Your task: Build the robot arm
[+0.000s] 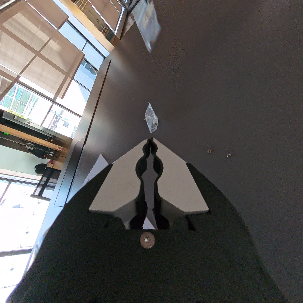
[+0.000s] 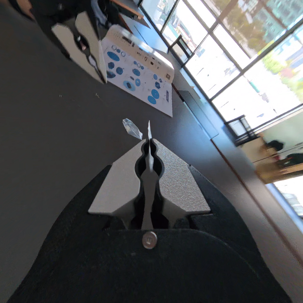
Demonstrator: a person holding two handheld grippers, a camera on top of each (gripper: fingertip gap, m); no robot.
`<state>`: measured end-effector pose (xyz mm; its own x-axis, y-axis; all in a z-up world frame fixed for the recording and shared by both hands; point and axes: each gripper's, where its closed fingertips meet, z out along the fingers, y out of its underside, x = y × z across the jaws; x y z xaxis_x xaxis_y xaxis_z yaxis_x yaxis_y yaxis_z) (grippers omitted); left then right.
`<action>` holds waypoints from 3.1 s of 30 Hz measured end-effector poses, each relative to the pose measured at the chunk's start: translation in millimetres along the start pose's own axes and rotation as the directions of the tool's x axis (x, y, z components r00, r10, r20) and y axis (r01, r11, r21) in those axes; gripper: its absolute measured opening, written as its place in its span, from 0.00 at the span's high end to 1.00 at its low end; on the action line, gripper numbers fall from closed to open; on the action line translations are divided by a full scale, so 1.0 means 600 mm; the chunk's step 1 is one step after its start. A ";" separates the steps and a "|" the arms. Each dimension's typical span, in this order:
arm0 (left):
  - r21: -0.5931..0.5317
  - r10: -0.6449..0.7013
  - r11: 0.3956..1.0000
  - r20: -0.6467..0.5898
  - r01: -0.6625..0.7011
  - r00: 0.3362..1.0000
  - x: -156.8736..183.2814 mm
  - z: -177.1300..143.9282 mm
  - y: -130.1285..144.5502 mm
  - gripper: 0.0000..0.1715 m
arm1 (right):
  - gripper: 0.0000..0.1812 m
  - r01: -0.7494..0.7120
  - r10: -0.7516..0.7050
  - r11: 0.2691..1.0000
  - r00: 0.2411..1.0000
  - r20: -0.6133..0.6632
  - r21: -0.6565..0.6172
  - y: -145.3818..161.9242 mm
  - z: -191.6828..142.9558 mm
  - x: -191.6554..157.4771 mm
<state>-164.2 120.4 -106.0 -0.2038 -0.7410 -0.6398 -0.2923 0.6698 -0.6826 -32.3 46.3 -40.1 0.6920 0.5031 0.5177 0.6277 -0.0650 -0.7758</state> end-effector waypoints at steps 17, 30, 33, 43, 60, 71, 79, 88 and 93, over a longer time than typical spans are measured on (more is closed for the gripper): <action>0.012 0.052 0.999 0.068 -0.053 0.996 0.004 -0.006 -0.020 1.00 | 0.96 -0.852 0.887 0.368 0.442 -0.135 -0.373 0.386 -0.119 0.116; 0.013 -0.006 1.000 0.156 0.004 0.988 -0.036 -0.020 -0.016 1.00 | 0.74 -0.302 0.302 0.947 0.953 0.016 0.112 0.001 0.002 0.087; -0.014 -0.023 1.000 0.161 0.025 0.987 -0.040 -0.021 -0.001 1.00 | 0.75 -0.203 0.207 0.978 0.950 0.235 -0.042 -0.033 0.097 -0.026; -0.049 0.012 0.999 0.153 -0.005 0.988 -0.037 -0.016 0.011 1.00 | 0.82 0.500 -0.459 0.814 0.865 0.200 -0.295 0.046 0.214 -0.071; -0.002 -0.060 0.998 0.131 0.060 0.990 -0.042 -0.018 0.010 0.94 | 1.00 0.117 -0.095 0.990 0.967 0.237 -0.083 -0.031 0.219 -0.091; 0.228 -0.199 0.955 0.016 0.190 0.980 -0.040 -0.053 -0.056 0.91 | 1.00 -0.425 0.292 0.892 0.804 0.518 0.157 -0.124 0.168 -0.109; 0.199 -0.119 0.973 0.004 0.116 0.993 -0.015 -0.035 -0.048 1.00 | 1.00 -0.367 0.250 0.923 0.802 0.543 0.117 -0.110 0.182 -0.140; 0.095 -0.041 0.995 -0.010 0.042 0.999 0.004 -0.020 -0.027 1.00 | 1.00 -0.269 0.204 0.961 0.840 0.502 0.060 -0.076 0.197 -0.147; 0.073 -0.006 0.997 -0.007 0.007 1.000 0.008 -0.020 -0.025 1.00 | 0.95 -0.226 0.177 0.973 0.871 0.458 0.054 -0.065 0.198 -0.137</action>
<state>-171.8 106.2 -94.9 -0.2080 -0.7455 -0.6332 -0.2244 0.6665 -0.7109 -155.7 109.9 -95.3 0.5507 0.8213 0.1487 0.4346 -0.1301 -0.8912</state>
